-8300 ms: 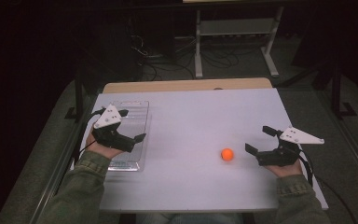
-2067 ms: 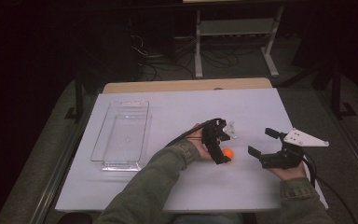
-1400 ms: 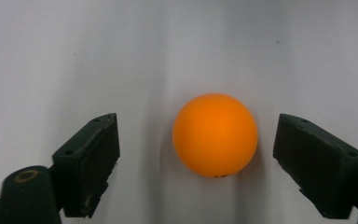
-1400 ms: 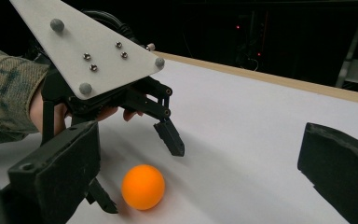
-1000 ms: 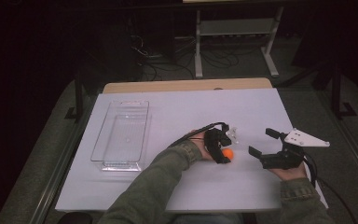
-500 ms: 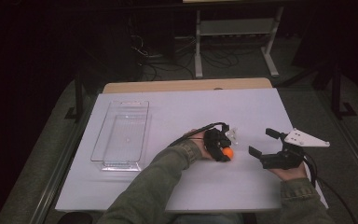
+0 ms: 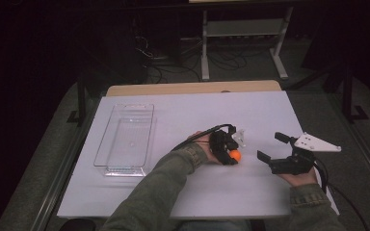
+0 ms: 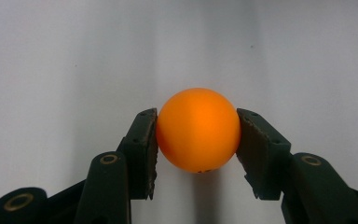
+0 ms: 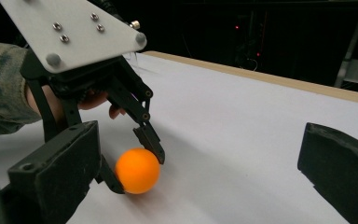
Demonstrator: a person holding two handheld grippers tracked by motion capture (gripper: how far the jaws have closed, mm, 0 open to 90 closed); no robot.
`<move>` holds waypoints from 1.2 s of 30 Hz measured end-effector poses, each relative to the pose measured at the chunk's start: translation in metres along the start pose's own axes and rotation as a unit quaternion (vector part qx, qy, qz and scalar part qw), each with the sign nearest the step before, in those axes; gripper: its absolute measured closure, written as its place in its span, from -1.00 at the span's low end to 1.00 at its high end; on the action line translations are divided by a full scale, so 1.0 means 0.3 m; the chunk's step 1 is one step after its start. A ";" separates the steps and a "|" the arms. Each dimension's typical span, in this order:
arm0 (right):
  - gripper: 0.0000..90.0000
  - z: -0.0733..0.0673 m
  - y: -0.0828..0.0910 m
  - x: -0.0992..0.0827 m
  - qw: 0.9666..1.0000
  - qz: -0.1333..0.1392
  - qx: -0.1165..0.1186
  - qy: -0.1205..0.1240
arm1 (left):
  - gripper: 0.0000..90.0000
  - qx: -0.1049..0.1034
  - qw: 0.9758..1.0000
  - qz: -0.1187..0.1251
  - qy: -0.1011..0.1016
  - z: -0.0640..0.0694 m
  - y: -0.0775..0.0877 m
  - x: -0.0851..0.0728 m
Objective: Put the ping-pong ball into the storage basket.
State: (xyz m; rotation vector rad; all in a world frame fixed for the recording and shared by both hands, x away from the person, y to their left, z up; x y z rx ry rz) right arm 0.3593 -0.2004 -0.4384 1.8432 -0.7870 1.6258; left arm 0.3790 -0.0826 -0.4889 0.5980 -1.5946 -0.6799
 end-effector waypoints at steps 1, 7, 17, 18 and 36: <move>-1.00 0.000 0.000 0.001 1.000 0.000 0.000 0.000 | 0.13 0.002 1.000 0.000 -0.001 0.000 0.005 0.002; -1.00 -0.003 -0.001 0.000 1.000 0.000 0.002 0.000 | 0.13 0.012 1.000 0.002 -0.003 -0.003 0.048 0.017; -1.00 -0.003 0.002 -0.001 1.000 0.001 -0.001 -0.003 | 0.13 0.024 1.000 0.005 -0.002 0.002 0.126 0.039; -1.00 -0.003 0.002 -0.001 1.000 0.001 -0.001 -0.004 | 0.13 0.026 1.000 0.007 -0.003 0.000 0.136 0.044; -1.00 0.001 -0.003 -0.005 1.000 -0.004 -0.002 0.000 | 0.13 0.050 0.998 0.026 -0.006 -0.001 0.294 0.087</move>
Point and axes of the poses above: each handheld gripper's, and its own axes: y roughly backward along the jaws, x roughly out of its top, z roughly to its right, the point moved 10 cm from there along -y, roughly forward along the jaws, and after that the axes turned 13 degrees about z, right-handed, at the moved point
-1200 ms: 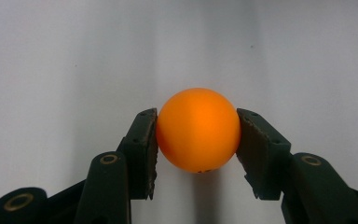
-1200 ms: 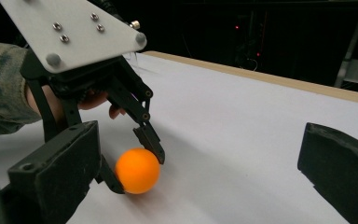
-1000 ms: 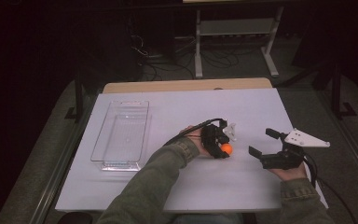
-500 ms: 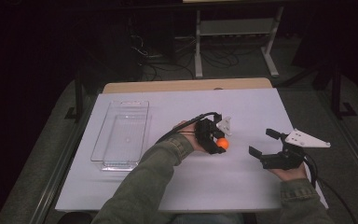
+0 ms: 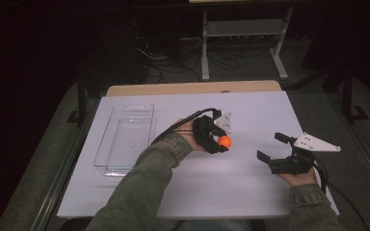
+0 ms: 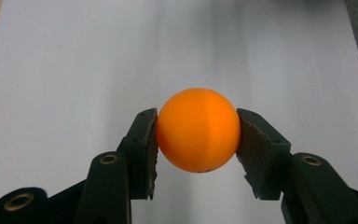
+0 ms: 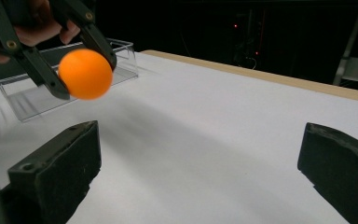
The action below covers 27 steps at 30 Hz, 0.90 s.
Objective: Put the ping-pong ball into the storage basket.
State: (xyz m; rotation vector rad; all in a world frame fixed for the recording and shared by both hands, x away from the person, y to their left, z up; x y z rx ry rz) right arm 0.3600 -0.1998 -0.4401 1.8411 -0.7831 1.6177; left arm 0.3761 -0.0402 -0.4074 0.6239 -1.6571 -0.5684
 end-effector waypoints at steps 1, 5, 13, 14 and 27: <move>-1.00 -0.001 -0.002 -0.002 1.000 -0.002 0.001 0.000 | 0.13 0.000 1.000 0.001 0.001 0.000 0.005 0.001; -1.00 -0.002 -0.006 -0.009 1.000 -0.007 0.002 0.002 | 0.13 0.000 1.000 0.001 0.002 0.001 0.027 0.004; -1.00 -0.003 -0.007 -0.011 1.000 -0.009 0.002 0.002 | 0.13 0.005 1.000 0.002 0.002 0.003 0.088 0.013; -1.00 -0.002 -0.008 -0.011 1.000 -0.009 0.002 0.002 | 0.13 0.002 1.000 0.006 0.004 0.003 0.097 0.016; -1.00 -0.005 -0.008 -0.019 1.000 -0.017 0.003 0.004 | 0.13 0.012 1.000 0.008 0.010 -0.010 0.171 0.016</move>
Point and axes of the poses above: each handheld gripper's, and its own axes: y roughly backward along the jaws, x roughly out of its top, z roughly to its right, the point moved 10 cm from there along -y, roughly forward along the jaws, and after that the axes turned 13 degrees about z, right-handed, at the moved point
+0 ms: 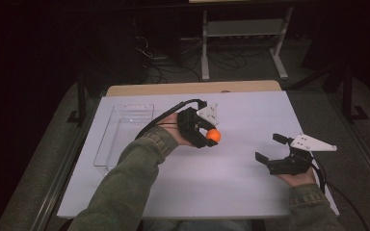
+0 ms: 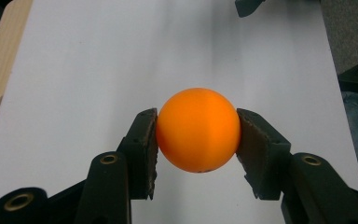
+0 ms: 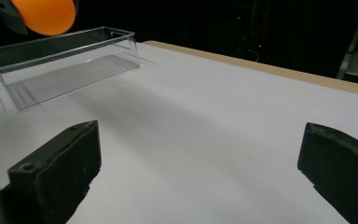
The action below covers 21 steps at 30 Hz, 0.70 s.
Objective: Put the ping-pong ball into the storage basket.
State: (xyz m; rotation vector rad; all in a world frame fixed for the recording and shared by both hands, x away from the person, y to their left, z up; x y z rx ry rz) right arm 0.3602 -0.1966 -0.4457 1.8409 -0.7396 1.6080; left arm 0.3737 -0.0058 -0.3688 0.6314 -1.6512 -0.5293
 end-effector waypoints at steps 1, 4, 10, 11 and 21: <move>-1.00 0.000 -0.001 -0.001 1.000 0.000 0.000 0.000 | 0.13 0.001 1.000 0.000 -0.001 -0.003 0.008 0.000; -1.00 0.000 0.000 -0.002 1.000 -0.001 -0.001 0.000 | 0.13 0.005 1.000 0.000 0.001 -0.010 0.033 0.000; -1.00 -0.001 -0.001 -0.002 1.000 -0.002 0.000 0.001 | 0.13 0.013 1.000 0.004 0.004 -0.016 0.073 -0.002; -1.00 -0.001 -0.002 -0.003 1.000 -0.003 0.002 0.002 | 0.13 0.012 1.000 0.004 0.003 -0.014 0.078 -0.004; -1.00 -0.004 -0.004 -0.009 1.000 -0.008 0.004 0.003 | 0.13 0.018 1.000 -0.004 0.007 -0.017 0.130 -0.027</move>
Point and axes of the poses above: each handheld gripper's, and its own axes: y roughly backward along the jaws, x roughly out of its top, z roughly to its right, the point moved 10 cm from there along -y, roughly forward along the jaws, and after that the axes turned 13 degrees about z, right-handed, at the moved point
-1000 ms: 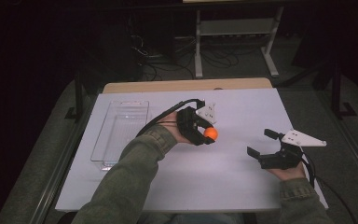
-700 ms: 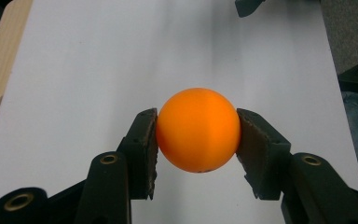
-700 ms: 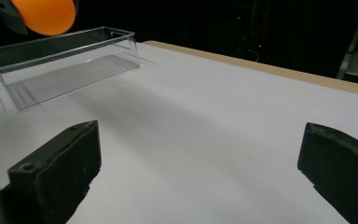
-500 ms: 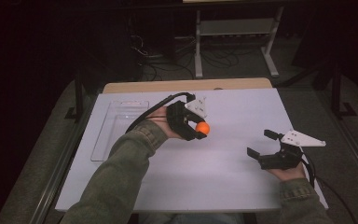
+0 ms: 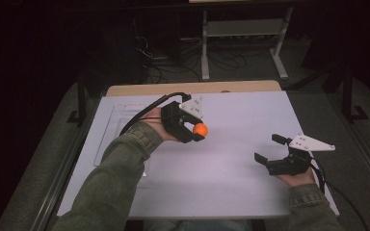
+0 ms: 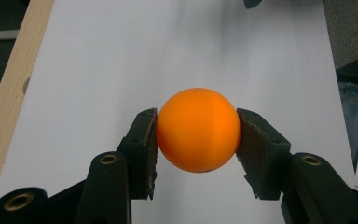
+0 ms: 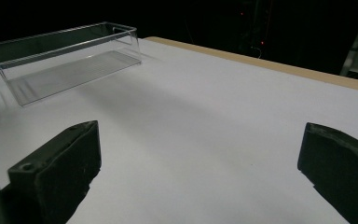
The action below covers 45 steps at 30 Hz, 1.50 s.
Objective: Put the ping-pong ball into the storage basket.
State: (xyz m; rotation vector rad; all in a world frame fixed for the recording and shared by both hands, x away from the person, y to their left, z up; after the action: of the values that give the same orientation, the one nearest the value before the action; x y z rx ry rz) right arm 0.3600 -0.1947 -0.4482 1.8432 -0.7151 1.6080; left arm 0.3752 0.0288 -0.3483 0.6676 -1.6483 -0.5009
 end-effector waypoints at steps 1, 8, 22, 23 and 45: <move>-1.00 0.000 0.000 -0.001 1.000 0.000 0.000 0.000 | 0.13 0.001 1.000 0.000 0.000 0.000 0.005 -0.003; -1.00 0.001 0.000 -0.001 1.000 -0.001 -0.001 0.000 | 0.13 0.009 1.000 -0.006 0.005 -0.010 0.049 -0.030; -1.00 -0.001 -0.001 -0.002 1.000 -0.002 0.000 0.001 | 0.13 0.021 0.999 -0.008 0.023 -0.022 0.117 -0.095; -1.00 -0.001 -0.001 -0.002 1.000 -0.002 0.000 0.001 | 0.13 0.022 0.999 -0.007 0.023 -0.023 0.120 -0.098; -1.00 -0.005 -0.002 -0.007 1.000 -0.006 0.000 0.002 | 0.13 0.039 0.997 -0.025 0.054 -0.031 0.233 -0.227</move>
State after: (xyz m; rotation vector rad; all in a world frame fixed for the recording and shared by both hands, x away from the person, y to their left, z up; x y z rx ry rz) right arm 0.3592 -0.1933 -0.4503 1.8395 -0.7003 1.6031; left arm 0.3811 0.1266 -0.3508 0.7816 -1.5592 -0.4310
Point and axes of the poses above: each handheld gripper's, and its own axes: y roughly backward along the jaws, x roughly out of its top, z roughly to its right, the point moved 10 cm from there along -y, roughly forward along the jaws, and after that the axes turned 13 degrees about z, right-handed, at the moved point
